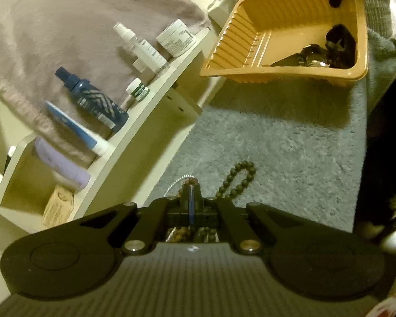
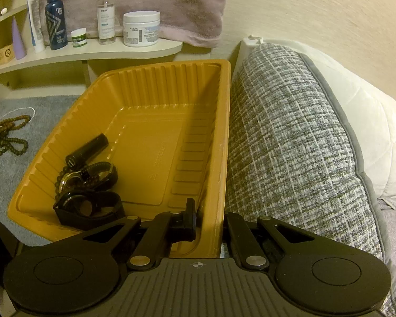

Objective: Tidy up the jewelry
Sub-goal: 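Lift the bead necklace high above the towel with the left tool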

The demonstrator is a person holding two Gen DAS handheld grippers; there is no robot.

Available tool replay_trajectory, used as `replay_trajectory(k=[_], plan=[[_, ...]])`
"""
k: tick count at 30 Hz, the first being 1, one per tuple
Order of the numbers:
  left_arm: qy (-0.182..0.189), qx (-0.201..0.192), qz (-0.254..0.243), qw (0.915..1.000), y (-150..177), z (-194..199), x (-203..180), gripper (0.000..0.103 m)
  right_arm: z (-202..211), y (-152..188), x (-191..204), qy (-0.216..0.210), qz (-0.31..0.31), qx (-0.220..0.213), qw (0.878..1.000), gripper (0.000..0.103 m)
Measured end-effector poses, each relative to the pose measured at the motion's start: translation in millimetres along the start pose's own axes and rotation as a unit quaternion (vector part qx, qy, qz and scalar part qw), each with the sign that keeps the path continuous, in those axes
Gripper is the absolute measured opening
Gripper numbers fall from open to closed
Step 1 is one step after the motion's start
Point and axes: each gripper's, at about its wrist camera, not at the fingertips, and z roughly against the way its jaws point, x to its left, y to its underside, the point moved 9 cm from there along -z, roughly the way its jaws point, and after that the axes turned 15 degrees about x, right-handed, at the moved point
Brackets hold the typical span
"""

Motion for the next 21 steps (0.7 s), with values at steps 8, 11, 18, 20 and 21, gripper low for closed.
replay_trajectory(k=[8,11,18,20,21], plan=[[0.030,0.060,0.081,0.9945,41,-7,11,0.010,1,0,0,0.000,-0.001,0.000,1.000,0.004],[0.024,0.076,0.111,0.9906,54,-12,14,0.013,1,0,0,0.000,-0.001,0.000,1.000,0.004],[-0.006,0.086,0.086,0.9926,58,-23,8,0.014,0,1,-1,0.000,-0.001,0.001,1.000,0.004],[-0.021,0.086,0.049,0.9949,56,-27,6,0.016,0,1,-1,0.000,-0.001,0.002,1.000,0.004],[-0.028,0.086,0.026,0.9956,54,-31,5,0.017,0,1,0,0.000,-0.001,0.002,1.000,0.004]])
